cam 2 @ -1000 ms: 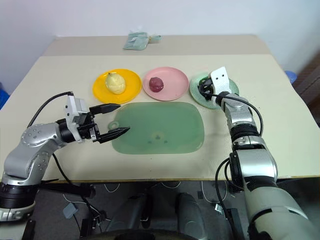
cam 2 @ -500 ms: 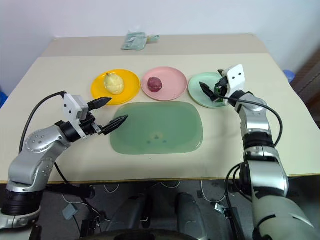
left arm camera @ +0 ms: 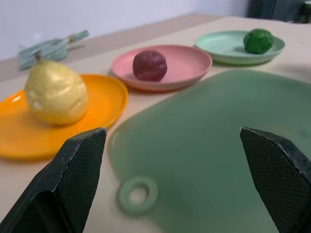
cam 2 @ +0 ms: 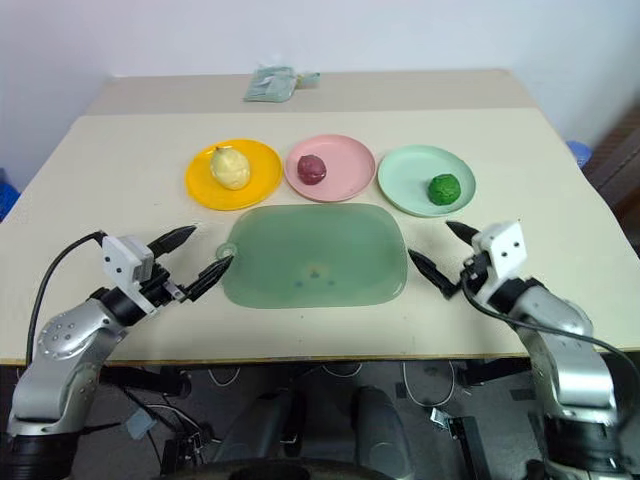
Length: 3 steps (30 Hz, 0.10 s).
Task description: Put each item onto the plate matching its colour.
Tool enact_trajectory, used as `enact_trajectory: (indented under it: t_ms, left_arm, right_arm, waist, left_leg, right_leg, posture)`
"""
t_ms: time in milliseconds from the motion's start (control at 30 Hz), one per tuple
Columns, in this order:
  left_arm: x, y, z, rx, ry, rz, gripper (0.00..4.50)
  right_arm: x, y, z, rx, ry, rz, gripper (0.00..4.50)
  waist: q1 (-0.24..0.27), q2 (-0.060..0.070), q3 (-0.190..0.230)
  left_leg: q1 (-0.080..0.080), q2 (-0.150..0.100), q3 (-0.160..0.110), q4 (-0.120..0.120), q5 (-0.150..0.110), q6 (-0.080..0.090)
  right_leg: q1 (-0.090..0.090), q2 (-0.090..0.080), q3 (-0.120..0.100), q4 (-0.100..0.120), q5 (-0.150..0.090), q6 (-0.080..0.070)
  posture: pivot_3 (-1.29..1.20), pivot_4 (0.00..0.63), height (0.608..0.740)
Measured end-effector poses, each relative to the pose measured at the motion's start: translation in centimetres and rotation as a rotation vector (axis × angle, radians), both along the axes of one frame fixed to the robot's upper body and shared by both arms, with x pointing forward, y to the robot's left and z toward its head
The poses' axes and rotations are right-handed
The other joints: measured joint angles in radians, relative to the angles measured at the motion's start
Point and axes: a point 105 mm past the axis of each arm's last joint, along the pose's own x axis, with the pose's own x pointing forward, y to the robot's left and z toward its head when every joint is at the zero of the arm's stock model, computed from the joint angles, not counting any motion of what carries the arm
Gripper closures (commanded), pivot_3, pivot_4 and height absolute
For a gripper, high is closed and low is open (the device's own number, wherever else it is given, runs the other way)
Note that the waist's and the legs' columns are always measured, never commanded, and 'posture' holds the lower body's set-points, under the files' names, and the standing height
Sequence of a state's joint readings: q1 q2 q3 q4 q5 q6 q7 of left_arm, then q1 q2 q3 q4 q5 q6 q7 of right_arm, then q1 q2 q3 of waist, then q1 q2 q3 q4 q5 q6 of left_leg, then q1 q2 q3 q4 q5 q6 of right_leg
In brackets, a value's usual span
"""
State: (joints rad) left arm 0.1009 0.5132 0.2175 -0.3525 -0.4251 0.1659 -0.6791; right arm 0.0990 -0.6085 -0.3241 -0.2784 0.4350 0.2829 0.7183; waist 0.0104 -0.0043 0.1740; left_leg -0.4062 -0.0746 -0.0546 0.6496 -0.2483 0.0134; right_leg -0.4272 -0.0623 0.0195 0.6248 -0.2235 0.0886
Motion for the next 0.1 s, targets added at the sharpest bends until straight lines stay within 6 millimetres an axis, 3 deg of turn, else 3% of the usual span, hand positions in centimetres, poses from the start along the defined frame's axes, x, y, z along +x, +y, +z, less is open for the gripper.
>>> enact_trajectory:
  t_ms: [100]
  left_arm:
    - [-0.06,-0.03,-0.02,-0.003,-0.003,-0.001,0.00]
  right_arm:
    - [-0.35,-0.42,0.05,0.011,0.004,-0.012,0.04]
  waist:
    - [0.002,0.000,0.000]
  left_leg:
    - [0.000,0.000,0.000,0.000,0.000,0.000]
  right_leg:
    - [0.001,0.000,0.000,-0.002,0.000,0.000]
  posture:
    - [0.00,0.150,0.740]
